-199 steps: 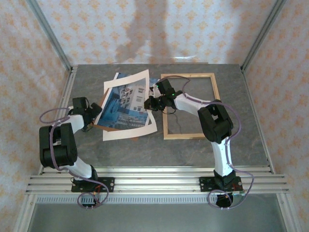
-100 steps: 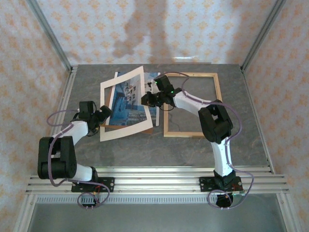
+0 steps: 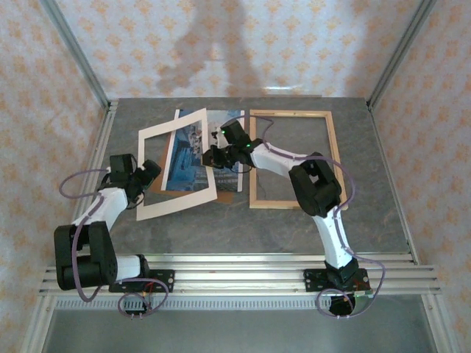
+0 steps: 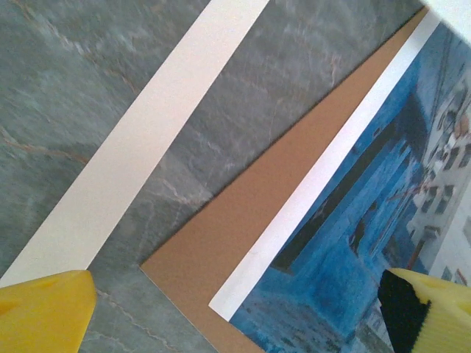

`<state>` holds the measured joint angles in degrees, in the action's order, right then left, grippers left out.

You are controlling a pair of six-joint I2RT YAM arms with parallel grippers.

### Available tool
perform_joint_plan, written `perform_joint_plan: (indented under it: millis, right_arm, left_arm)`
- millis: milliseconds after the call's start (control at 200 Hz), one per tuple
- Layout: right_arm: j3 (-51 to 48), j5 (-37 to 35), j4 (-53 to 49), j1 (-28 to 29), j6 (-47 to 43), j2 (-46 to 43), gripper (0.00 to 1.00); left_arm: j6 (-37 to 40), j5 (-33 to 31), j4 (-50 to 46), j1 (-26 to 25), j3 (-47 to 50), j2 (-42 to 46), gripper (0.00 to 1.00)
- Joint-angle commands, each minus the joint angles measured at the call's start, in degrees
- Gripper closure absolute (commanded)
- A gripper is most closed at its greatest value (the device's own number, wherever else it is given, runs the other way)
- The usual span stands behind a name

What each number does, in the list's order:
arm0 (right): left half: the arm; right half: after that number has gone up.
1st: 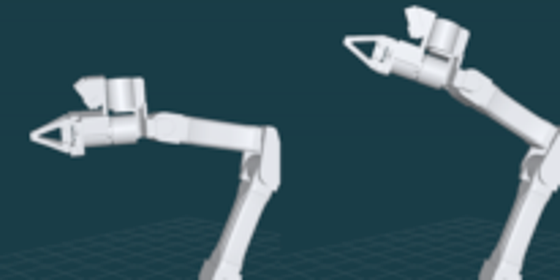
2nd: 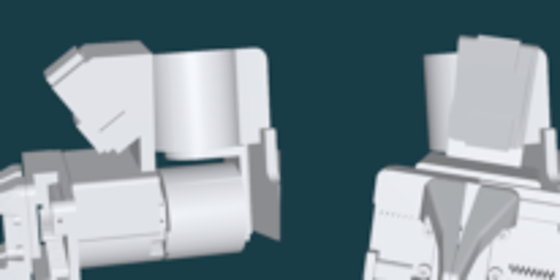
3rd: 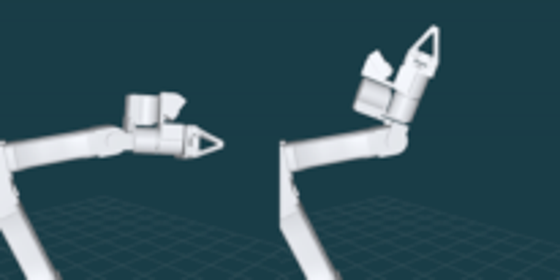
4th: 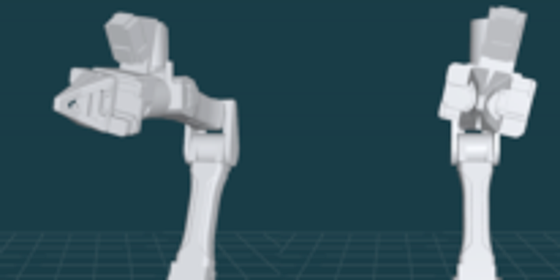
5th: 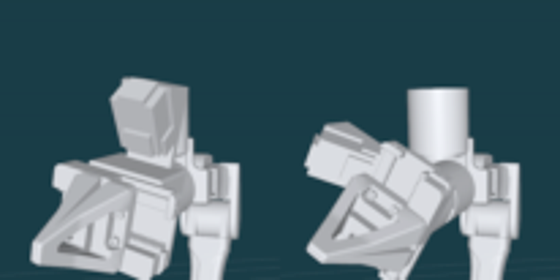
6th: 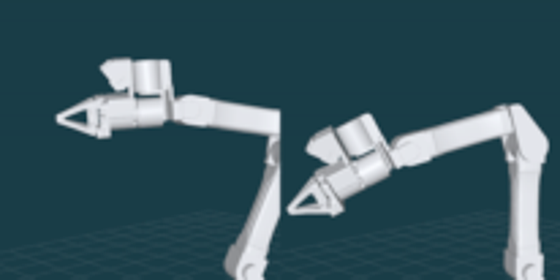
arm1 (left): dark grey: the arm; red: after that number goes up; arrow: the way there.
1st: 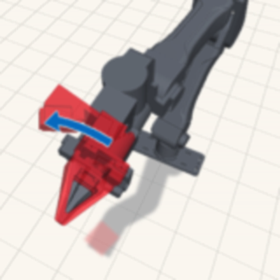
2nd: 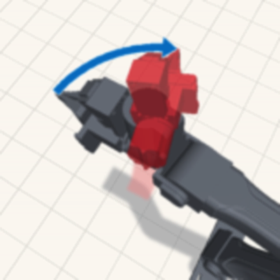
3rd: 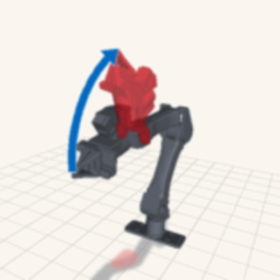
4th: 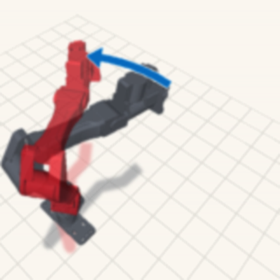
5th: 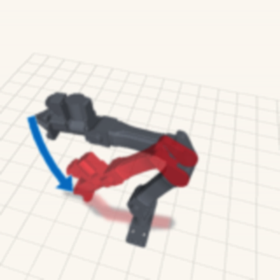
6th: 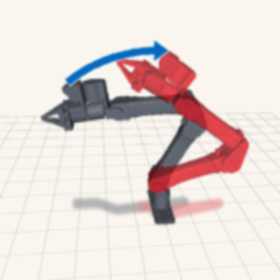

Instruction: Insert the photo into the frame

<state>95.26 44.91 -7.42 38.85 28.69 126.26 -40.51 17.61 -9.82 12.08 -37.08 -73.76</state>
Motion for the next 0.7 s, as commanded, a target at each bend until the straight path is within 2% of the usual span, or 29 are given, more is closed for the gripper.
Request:
perform_joint_plan:
  millis: [0,70,220,345,440,510,696]
  right_arm:
    - [3.33,0.61,2.0,0.53,1.32,0.0,0.9]
    - [4.59,-0.16,0.07,0.54,-0.12,-0.98,0.91]
    - [8.71,-3.66,-11.69,0.11,-6.92,-4.76,0.92]
    - [11.13,-2.7,-19.54,-1.54,-10.18,-7.61,0.95]
    - [11.57,0.4,-23.59,-3.65,-11.97,-9.87,1.0]
    - [11.25,2.03,-26.46,-5.5,-13.51,-11.88,1.0]
    - [9.56,2.75,-35.89,-10.94,-21.83,-17.71,1.0]
  left_arm:
    - [0.41,-1.47,-2.77,0.59,-1.52,1.96,0.0]
    - [0.52,-1.41,-3.56,0.59,-2.08,2.86,0.0]
    - [0.35,-0.3,-4.36,0.62,-2.98,5.12,0.0]
    - [0.19,0.04,-4.84,0.61,-3.29,7.06,0.0]
    - [-0.18,0.57,-4.71,0.54,-3.59,8.29,0.0]
    - [-0.34,0.77,-4.55,0.16,-3.84,8.91,0.0]
    - [0.57,-1.02,-4.87,-4.51,-5.63,8.0,0.0]
